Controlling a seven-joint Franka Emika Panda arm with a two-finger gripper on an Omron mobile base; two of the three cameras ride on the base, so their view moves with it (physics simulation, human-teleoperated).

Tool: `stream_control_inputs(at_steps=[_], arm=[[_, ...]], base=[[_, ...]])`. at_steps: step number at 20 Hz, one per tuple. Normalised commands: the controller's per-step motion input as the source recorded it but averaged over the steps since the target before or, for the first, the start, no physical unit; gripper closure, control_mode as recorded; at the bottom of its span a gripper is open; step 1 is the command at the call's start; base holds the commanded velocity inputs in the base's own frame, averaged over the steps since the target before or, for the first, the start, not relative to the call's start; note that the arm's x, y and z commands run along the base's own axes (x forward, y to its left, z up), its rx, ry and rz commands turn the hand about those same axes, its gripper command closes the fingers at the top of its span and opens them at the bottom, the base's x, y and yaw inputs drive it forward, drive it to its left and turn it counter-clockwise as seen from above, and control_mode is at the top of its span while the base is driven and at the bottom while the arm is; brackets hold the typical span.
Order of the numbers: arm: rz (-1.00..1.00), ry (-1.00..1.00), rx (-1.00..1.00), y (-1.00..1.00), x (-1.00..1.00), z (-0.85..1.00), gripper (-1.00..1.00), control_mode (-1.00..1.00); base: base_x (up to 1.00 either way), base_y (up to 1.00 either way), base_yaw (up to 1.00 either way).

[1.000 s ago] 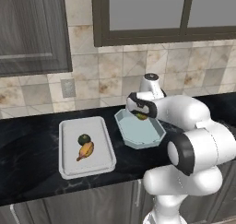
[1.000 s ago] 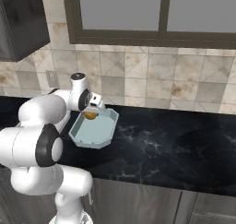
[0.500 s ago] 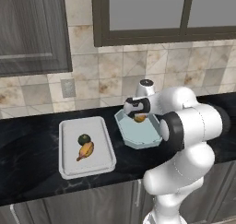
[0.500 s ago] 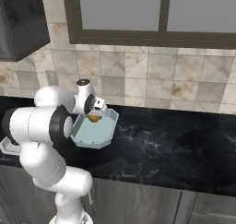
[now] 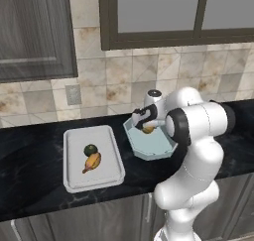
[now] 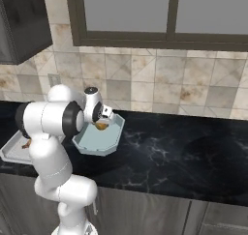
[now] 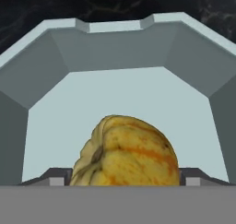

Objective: Place one squash and one chicken drumstick in each tupperware on the nearby counter, to pack two identical lunches.

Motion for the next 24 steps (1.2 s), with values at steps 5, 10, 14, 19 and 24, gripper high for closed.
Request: stream_control_inputs(at_steps=[5, 10, 14, 19, 24], arm=[[0.0, 0.0, 0.0, 0.0, -0.18, 0.05, -1.0, -1.0], [0.0, -0.02, 0.0, -0.22, -0.56, 0.61, -1.0, -1.0], [0.0, -0.11, 0.0, -0.35, -0.51, 0.98, -1.0, -1.0], [0.0, -0.24, 0.0, -0.32, -0.99, 0.94, -1.0, -1.0], [0.05, -0.47, -0.07, -0.02, -1.0, 1.0, -1.0, -1.0]], base=[[0.0, 0.0, 0.0], [0.0, 0.0, 0.0], [0.0, 0.0, 0.0], [0.0, 0.0, 0.0], [0.0, 0.0, 0.0]])
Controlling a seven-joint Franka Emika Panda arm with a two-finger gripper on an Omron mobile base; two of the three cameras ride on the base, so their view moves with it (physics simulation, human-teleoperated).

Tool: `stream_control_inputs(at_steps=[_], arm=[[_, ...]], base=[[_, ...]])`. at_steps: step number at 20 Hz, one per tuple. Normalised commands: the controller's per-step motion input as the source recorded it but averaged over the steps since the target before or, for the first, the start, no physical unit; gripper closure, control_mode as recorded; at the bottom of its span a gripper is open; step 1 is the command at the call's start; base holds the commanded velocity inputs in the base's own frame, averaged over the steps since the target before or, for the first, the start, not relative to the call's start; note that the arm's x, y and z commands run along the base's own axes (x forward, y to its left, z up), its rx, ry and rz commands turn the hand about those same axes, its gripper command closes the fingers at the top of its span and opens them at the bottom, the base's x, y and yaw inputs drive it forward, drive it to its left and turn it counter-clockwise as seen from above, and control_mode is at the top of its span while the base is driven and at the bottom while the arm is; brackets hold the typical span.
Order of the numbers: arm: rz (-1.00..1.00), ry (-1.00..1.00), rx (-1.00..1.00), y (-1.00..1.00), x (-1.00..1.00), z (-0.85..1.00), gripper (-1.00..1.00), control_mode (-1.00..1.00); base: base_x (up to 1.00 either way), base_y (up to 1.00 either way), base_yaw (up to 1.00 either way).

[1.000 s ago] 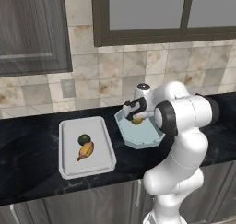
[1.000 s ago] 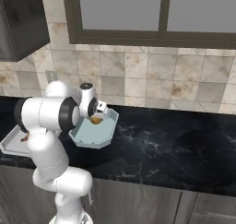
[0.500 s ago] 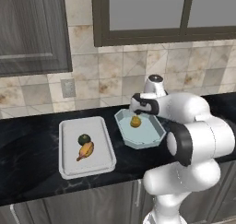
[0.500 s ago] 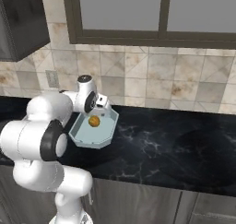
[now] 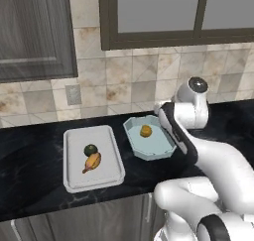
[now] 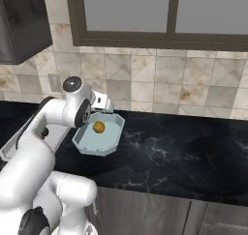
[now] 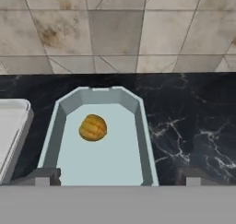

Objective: Place one squash and one chicken drumstick in each tupperware on the nearby counter, to pack two identical lunches.

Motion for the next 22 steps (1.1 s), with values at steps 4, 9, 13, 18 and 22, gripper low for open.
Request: stream_control_inputs(at_steps=[4, 9, 13, 18, 22], arm=[[0.07, -0.57, -0.13, 0.01, -1.0, 1.0, -1.0, -1.0], [0.07, -0.51, -0.18, 0.05, -0.88, 1.0, -1.0, -1.0], [0.09, -0.54, -0.19, 0.06, -0.89, 1.0, -1.0, -1.0], [0.03, -0.26, -0.14, 0.04, -0.62, 0.83, -1.0, -1.0], [-0.02, 0.05, -0.02, 0.0, 0.0, 0.06, -1.0, 1.0]], base=[[0.0, 0.0, 0.0], [0.0, 0.0, 0.0], [0.0, 0.0, 0.0], [0.0, 0.0, 0.0], [0.0, -0.01, -0.07]])
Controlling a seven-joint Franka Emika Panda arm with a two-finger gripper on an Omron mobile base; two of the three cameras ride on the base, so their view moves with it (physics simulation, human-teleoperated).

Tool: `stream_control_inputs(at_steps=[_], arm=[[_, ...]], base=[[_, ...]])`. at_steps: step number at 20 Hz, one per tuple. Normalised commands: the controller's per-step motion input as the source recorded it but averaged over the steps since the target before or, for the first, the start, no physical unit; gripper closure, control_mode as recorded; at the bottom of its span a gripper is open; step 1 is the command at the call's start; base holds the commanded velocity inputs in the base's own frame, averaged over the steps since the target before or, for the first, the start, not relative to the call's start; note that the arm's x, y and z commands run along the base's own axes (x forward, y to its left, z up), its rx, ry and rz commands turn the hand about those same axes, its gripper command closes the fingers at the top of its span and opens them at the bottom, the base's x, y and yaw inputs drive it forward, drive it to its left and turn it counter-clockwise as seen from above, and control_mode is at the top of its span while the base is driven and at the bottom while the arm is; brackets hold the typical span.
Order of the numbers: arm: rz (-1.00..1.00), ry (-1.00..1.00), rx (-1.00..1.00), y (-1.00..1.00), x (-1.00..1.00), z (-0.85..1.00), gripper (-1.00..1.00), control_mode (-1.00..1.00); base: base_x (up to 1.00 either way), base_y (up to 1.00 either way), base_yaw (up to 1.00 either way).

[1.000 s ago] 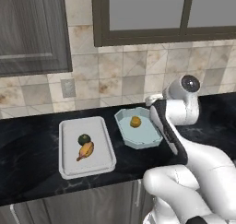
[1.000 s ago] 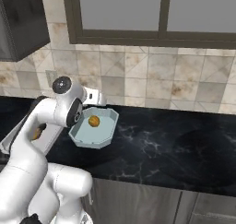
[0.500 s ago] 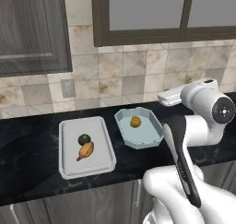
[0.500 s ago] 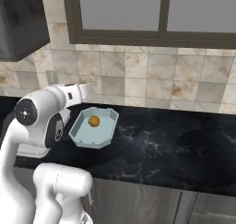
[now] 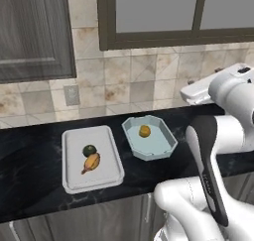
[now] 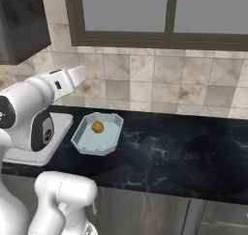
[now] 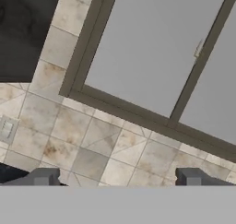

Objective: Place one squash and one chicken drumstick in each tupperware on the nearby counter, to pack two identical lunches.

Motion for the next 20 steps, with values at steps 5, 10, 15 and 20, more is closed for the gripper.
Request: stream_control_inputs(at_steps=[5, 10, 15, 20], arm=[[0.0, 0.0, 0.0, 0.0, 0.0, 0.0, -1.0, 1.0], [0.0, 0.0, 0.0, 0.0, 0.0, 0.0, -1.0, 1.0], [0.0, 0.0, 0.0, 0.0, 0.0, 0.0, -1.0, 1.0], [0.0, 0.0, 0.0, 0.0, 0.0, 0.0, -1.0, 1.0]], base=[[-0.15, -0.24, -0.07], [-0.63, -0.83, -0.08], [-0.64, -1.0, -0.1], [-0.13, -1.0, -0.18]])
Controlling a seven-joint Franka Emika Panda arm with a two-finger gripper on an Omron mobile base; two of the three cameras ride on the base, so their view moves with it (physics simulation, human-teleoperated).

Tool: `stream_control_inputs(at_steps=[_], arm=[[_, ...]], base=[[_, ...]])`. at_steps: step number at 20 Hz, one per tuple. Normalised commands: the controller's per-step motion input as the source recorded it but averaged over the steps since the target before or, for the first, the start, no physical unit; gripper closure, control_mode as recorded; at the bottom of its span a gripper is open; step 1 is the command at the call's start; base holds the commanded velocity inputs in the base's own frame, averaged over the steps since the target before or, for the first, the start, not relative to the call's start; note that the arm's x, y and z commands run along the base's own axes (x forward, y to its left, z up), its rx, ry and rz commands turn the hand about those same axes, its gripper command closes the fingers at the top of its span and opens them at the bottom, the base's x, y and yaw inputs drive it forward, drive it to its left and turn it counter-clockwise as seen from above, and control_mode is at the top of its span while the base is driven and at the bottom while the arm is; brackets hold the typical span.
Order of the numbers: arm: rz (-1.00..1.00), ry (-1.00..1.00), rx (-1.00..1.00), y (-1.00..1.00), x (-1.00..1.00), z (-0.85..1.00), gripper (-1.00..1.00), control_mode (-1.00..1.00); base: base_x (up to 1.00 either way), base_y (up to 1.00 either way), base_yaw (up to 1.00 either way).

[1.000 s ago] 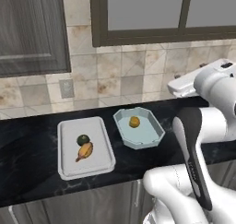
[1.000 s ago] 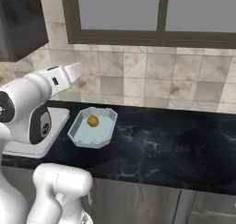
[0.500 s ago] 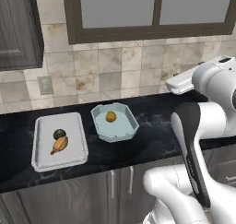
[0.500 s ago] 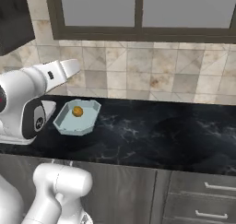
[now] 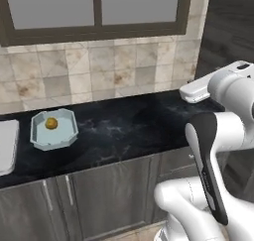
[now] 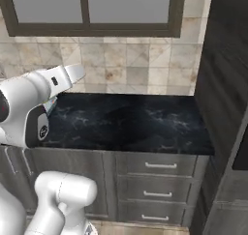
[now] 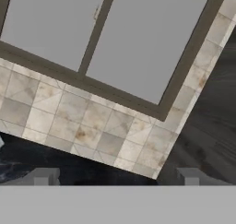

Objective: Place one squash and one chicken drumstick in each tupperware on the nearby counter, to pack two identical lunches.

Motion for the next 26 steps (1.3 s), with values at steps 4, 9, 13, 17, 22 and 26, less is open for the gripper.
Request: stream_control_inputs(at_steps=[4, 9, 13, 17, 22, 26], arm=[[0.0, 0.0, 0.0, 0.0, 0.0, 0.0, -1.0, 1.0], [0.0, 0.0, 0.0, 0.0, 0.0, 0.0, -1.0, 1.0], [0.0, 0.0, 0.0, 0.0, 0.0, 0.0, -1.0, 1.0], [0.0, 0.0, 0.0, 0.0, 0.0, 0.0, -1.0, 1.0], [0.0, 0.0, 0.0, 0.0, 0.0, 0.0, -1.0, 1.0], [0.0, 0.0, 0.0, 0.0, 0.0, 0.0, -1.0, 1.0]], base=[[0.0, -1.0, -0.14], [0.01, -1.0, -0.15], [0.0, -1.0, -0.18], [0.0, -1.0, -0.19], [0.0, -1.0, -0.1], [0.0, -1.0, 0.0]])
